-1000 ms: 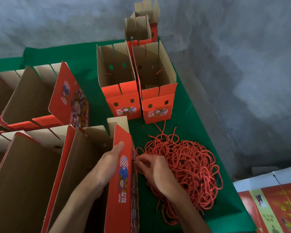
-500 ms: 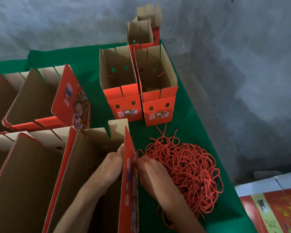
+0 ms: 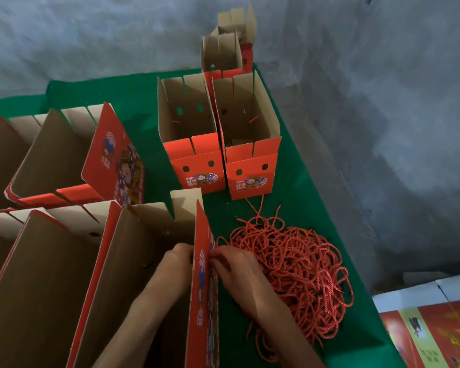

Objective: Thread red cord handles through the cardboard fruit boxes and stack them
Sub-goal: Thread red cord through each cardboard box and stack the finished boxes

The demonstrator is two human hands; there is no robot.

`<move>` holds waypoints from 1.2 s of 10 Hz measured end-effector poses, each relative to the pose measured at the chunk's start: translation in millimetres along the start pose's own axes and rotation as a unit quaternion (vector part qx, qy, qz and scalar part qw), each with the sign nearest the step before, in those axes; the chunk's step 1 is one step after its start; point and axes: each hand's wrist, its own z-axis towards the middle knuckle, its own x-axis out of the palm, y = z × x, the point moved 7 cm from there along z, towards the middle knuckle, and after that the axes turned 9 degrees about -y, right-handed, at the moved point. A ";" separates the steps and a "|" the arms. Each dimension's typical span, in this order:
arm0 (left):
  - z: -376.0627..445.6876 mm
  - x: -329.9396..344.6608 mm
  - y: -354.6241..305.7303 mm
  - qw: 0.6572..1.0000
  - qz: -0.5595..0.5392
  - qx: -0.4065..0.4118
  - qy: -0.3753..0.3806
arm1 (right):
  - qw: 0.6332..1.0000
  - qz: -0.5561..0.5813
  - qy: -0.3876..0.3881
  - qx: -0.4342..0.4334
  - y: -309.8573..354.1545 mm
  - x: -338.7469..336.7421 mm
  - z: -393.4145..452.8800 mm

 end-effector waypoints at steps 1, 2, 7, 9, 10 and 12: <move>-2.0 -0.6 1.0 0.999 0.028 -0.018 0.002 | 0.999 0.024 0.020 0.025 -10.2 4.9 -1.1; 0.5 -2.5 6.5 0.999 0.020 -0.043 -0.003 | 0.986 -0.138 0.046 0.082 -45.9 3.7 -4.7; -47.5 -15.4 -14.3 0.967 -0.235 0.021 0.094 | 0.826 0.490 -0.156 0.229 -45.6 -89.1 8.8; -44.0 -9.2 -0.4 0.977 -0.203 -0.021 0.066 | 0.899 0.322 -0.139 0.262 -87.5 -54.3 5.9; -22.4 -20.3 -3.1 0.986 -0.157 -0.004 -0.055 | 0.900 0.296 -0.147 0.283 -103.9 -38.5 2.8; 2.1 -25.5 -9.9 0.986 -0.147 0.011 -0.080 | 0.962 -0.071 -0.172 0.197 -106.1 -46.9 -10.2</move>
